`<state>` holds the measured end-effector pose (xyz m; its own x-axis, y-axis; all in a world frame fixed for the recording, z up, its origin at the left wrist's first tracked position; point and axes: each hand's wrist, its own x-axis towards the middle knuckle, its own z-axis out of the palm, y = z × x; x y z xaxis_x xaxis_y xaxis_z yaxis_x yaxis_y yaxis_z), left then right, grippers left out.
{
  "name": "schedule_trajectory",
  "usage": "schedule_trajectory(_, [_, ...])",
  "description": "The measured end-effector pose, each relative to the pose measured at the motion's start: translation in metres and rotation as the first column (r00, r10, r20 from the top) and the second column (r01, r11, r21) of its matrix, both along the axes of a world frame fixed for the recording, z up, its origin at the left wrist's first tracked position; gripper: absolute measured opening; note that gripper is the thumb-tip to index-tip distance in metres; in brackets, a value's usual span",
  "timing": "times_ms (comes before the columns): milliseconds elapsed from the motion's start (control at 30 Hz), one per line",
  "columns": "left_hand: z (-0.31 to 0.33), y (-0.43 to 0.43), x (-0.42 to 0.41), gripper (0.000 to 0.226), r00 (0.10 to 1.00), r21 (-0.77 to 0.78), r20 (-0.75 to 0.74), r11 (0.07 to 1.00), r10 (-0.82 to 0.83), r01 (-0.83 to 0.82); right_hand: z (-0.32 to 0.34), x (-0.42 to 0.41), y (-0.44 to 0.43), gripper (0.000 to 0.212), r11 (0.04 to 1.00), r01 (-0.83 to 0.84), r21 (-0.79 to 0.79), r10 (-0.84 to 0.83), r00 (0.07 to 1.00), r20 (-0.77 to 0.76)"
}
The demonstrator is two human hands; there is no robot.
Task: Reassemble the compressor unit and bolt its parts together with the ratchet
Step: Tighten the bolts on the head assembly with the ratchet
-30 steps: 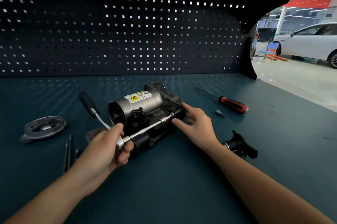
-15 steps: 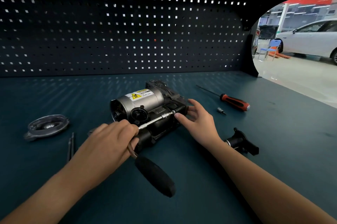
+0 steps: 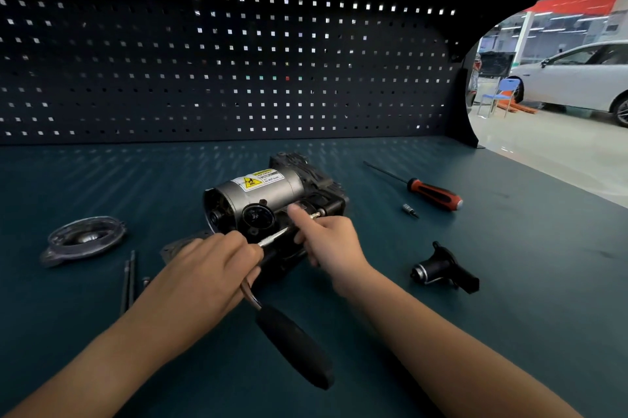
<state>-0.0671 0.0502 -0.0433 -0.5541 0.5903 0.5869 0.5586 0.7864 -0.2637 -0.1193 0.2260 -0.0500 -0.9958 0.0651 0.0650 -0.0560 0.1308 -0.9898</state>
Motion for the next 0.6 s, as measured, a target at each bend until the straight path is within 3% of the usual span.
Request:
schedule_trajectory(100, [0.001,0.000,0.002,0.036,0.998,0.043,0.065,0.999,-0.022,0.019,0.003,0.000,-0.004,0.041,0.993,-0.038,-0.114,0.050,0.993,0.104])
schedule_trajectory(200, [-0.001,0.004,0.007,0.014,0.980,0.263,0.196,0.965,-0.033,-0.020,0.003,0.000,-0.005,0.038,0.982,-0.043,-0.183,0.071,0.987,0.147])
schedule_trajectory(267, [-0.006,0.005,0.009,0.027,0.957,0.396,0.283,0.916,-0.059,-0.061,0.005,0.002,-0.006,0.036,0.979,-0.049,-0.195,0.080,0.985,0.152])
schedule_trajectory(400, [-0.006,0.008,0.008,0.011,0.913,0.597,0.378,0.794,-0.152,-0.115,0.006,0.003,-0.006,0.039,0.984,-0.074,-0.164,0.100,0.983,0.157])
schedule_trajectory(467, [-0.006,0.008,0.006,0.019,0.907,0.633,0.390,0.762,-0.161,-0.137,0.006,0.004,-0.005,0.041,0.987,-0.089,-0.137,0.109,0.983,0.150])
schedule_trajectory(600, [-0.005,0.015,0.006,0.013,0.886,0.720,0.415,0.670,-0.209,-0.179,0.008,0.005,-0.001,0.044,0.983,-0.115,-0.143,0.142,0.972,0.190])
